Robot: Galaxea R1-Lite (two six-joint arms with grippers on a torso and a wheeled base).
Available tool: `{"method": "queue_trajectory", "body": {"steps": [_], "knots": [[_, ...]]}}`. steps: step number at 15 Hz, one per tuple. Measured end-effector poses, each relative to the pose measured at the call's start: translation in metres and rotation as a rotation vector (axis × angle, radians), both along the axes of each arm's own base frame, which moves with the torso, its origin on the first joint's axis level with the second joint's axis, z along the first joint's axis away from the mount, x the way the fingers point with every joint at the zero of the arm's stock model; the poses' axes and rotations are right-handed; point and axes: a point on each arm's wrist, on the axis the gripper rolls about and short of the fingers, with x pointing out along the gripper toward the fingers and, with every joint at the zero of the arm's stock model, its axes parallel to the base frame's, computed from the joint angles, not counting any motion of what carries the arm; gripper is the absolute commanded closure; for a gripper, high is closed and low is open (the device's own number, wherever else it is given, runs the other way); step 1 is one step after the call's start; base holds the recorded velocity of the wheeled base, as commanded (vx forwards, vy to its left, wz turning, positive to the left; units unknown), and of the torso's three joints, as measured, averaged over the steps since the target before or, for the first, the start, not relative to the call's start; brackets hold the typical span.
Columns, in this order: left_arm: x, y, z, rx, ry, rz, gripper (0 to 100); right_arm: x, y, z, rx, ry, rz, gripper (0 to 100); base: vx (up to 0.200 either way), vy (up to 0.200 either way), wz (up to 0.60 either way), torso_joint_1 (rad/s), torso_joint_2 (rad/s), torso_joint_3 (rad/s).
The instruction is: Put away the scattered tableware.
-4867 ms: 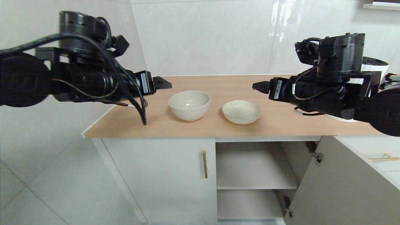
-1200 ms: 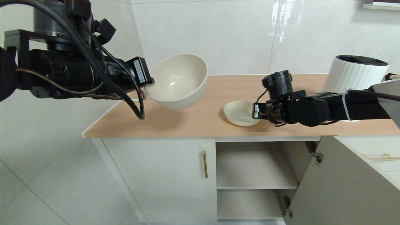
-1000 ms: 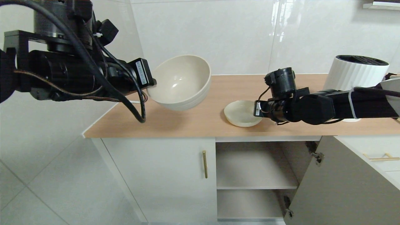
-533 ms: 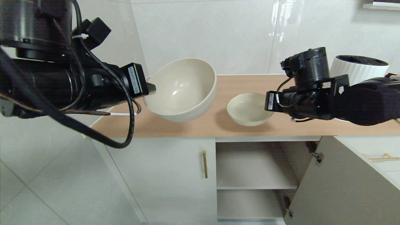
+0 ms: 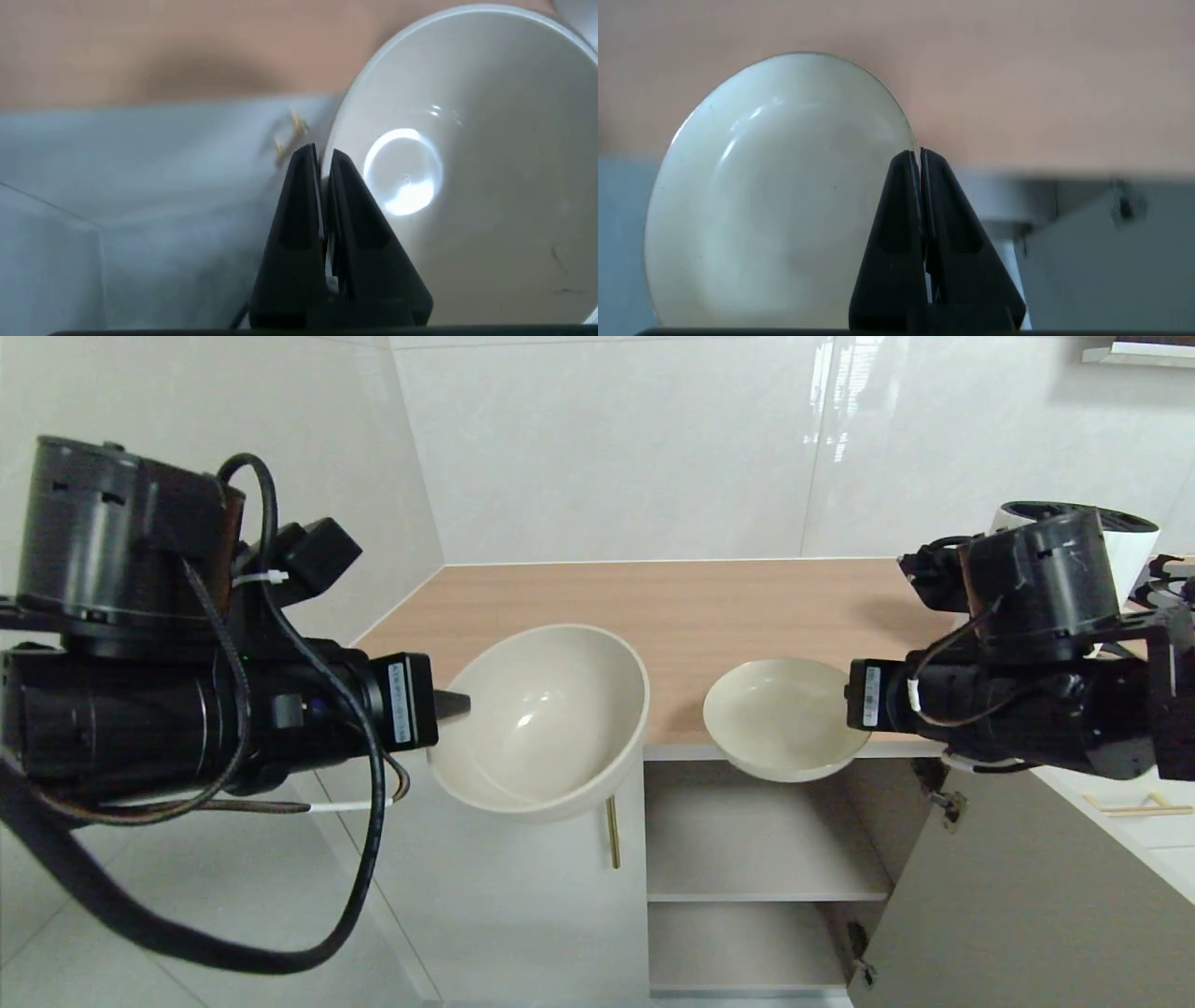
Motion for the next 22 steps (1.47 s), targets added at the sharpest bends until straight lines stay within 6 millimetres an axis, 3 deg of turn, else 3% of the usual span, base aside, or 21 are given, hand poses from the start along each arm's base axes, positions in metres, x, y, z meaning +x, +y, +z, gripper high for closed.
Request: {"method": "queue_trajectory", "body": {"steps": [3, 7, 17, 22], "knots": [[-0.010, -0.001, -0.028, 0.023, 0.067, -0.052, 100, -0.030, 0.001, -0.020, -0.011, 0.065, 0.048, 100, 0.000, 0.000, 0.00, -0.024, 0.06, 0.043], [-0.017, -0.003, -0.048, 0.073, 0.111, -0.091, 100, -0.040, 0.004, -0.034, -0.029, 0.112, 0.074, 100, 0.000, 0.000, 0.00, -0.128, 0.40, 0.267], [-0.013, -0.011, -0.067, 0.122, 0.171, -0.118, 100, -0.011, 0.017, -0.082, -0.098, 0.247, 0.054, 100, 0.000, 0.000, 0.00, -0.090, 0.45, 0.351], [-0.011, -0.014, -0.071, 0.131, 0.186, -0.120, 100, 0.003, 0.022, -0.098, -0.106, 0.264, 0.039, 100, 0.000, 0.000, 0.00, -0.010, 0.10, 0.093]]}}
